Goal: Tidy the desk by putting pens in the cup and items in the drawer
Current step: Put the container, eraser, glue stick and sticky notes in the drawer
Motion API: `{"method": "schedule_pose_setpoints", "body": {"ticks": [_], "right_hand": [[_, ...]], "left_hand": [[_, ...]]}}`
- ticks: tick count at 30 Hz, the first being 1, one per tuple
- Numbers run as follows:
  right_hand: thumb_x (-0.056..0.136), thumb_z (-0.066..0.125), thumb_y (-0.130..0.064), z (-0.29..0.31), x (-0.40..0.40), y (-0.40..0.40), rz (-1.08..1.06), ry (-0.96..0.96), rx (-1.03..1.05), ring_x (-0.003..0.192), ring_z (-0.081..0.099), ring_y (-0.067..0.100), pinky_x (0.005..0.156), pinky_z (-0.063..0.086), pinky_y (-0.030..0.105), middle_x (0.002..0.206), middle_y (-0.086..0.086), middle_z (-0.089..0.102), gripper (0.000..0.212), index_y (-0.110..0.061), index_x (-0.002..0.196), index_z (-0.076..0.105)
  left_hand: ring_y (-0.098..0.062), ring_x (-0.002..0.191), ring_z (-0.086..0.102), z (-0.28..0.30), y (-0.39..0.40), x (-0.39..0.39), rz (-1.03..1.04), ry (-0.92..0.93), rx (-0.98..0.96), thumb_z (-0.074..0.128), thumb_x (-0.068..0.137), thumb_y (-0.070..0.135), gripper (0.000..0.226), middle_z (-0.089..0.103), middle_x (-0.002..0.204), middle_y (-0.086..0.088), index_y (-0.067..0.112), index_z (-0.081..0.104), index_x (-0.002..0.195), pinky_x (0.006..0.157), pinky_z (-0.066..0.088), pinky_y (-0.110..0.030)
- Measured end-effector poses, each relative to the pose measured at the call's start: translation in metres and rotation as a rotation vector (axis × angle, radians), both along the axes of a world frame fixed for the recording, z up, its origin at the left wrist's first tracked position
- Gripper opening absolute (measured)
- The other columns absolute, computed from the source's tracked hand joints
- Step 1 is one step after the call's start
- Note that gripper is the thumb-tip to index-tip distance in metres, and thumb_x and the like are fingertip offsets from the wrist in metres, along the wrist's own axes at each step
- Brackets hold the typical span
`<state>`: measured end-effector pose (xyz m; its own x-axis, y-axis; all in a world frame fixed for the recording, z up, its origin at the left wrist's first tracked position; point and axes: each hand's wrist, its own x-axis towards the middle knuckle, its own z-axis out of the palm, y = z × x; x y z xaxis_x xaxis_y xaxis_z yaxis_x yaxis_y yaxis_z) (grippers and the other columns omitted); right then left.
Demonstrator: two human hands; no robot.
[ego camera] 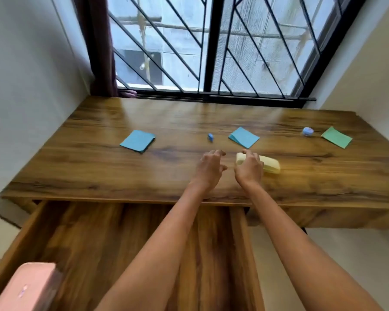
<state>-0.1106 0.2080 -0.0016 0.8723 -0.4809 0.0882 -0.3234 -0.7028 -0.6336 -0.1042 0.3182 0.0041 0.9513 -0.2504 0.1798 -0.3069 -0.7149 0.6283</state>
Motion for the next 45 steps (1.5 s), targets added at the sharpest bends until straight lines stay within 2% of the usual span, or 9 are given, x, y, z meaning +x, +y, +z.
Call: {"method": "schedule_pose_setpoints", "body": {"ticks": [4,11,16,23,27,32,37,40,45], "right_hand": [[0.087,0.054,-0.002,-0.007,0.015,-0.069,0.008,0.100,-0.014,0.142,0.023,0.030,0.115,0.023,0.049,0.147,0.008,0.039,0.063,-0.014,0.145,0.031],[0.089,0.052,0.003,-0.018,0.039,-0.147,0.103,0.017,0.199,0.118,0.056,0.026,0.100,0.047,0.039,0.131,0.010,0.057,0.062,-0.014,0.145,0.031],[0.085,0.055,0.004,-0.024,0.061,-0.173,0.153,-0.038,0.270,0.094,0.067,0.021,0.089,0.054,0.039,0.106,0.009,0.067,0.058,-0.012,0.139,0.040],[0.088,0.058,-0.006,-0.023,0.103,-0.142,0.274,-0.142,0.196,0.104,0.064,0.024,0.094,0.050,0.038,0.115,0.012,0.066,0.035,-0.009,0.123,0.060],[0.092,0.057,-0.007,-0.035,0.140,-0.092,0.563,-0.052,0.105,0.131,0.044,0.027,0.108,0.031,0.029,0.145,0.013,0.042,0.047,-0.012,0.137,0.049],[0.095,0.046,-0.007,-0.051,0.182,-0.028,0.809,0.195,-0.180,0.146,0.018,0.028,0.115,0.025,0.040,0.162,-0.001,-0.002,0.064,-0.029,0.151,0.022],[0.090,0.037,0.006,-0.051,0.175,-0.001,0.752,0.060,-0.621,0.118,0.051,0.034,0.092,0.045,0.038,0.128,0.015,0.054,0.033,0.000,0.113,0.060],[0.089,0.040,0.005,-0.044,0.163,0.005,0.650,0.057,-0.683,0.108,0.059,0.036,0.086,0.049,0.040,0.113,0.021,0.062,0.031,0.002,0.111,0.062],[0.083,0.057,0.004,-0.032,0.150,0.053,0.557,0.114,-0.091,0.097,0.065,0.033,0.087,0.052,0.038,0.104,0.019,0.070,0.023,-0.004,0.097,0.074]], "left_hand": [[-0.026,0.140,0.031,-0.012,-0.066,0.026,-0.108,0.039,0.082,0.065,0.086,0.011,0.063,0.044,0.144,-0.008,0.015,0.038,0.143,0.115,0.027,-0.039],[-0.028,0.146,0.014,-0.031,-0.146,0.058,-0.221,0.104,0.388,0.055,0.090,0.013,0.066,0.031,0.153,-0.007,0.018,0.024,0.149,0.119,0.005,-0.050],[-0.034,0.130,0.037,-0.033,-0.162,0.069,-0.236,0.060,0.593,0.052,0.090,0.018,0.049,0.042,0.138,-0.013,0.014,0.040,0.138,0.111,0.024,-0.047],[-0.032,0.108,0.055,-0.023,-0.113,0.086,-0.046,0.133,0.504,0.070,0.079,0.035,0.046,0.053,0.118,-0.011,0.012,0.053,0.116,0.086,0.045,-0.042],[-0.031,0.105,0.059,-0.009,-0.046,0.093,0.145,0.223,0.455,0.078,0.066,0.041,0.062,0.060,0.115,-0.012,0.013,0.054,0.116,0.084,0.049,-0.039],[-0.030,0.105,0.061,-0.007,0.011,0.082,0.296,0.231,0.366,0.078,0.067,0.040,0.058,0.065,0.113,-0.011,0.014,0.053,0.113,0.080,0.047,-0.034],[-0.028,0.114,0.056,-0.007,0.054,0.066,0.345,0.275,0.272,0.076,0.072,0.033,0.061,0.060,0.123,-0.012,0.011,0.051,0.123,0.091,0.045,-0.035],[-0.028,0.118,0.053,-0.001,0.083,0.052,0.353,0.337,0.249,0.077,0.074,0.030,0.066,0.054,0.130,-0.013,0.010,0.047,0.129,0.093,0.042,-0.033],[-0.027,0.118,0.051,0.019,0.151,0.021,0.390,0.407,0.153,0.082,0.068,0.017,0.072,0.050,0.130,-0.012,0.011,0.045,0.129,0.093,0.044,-0.033]]}}
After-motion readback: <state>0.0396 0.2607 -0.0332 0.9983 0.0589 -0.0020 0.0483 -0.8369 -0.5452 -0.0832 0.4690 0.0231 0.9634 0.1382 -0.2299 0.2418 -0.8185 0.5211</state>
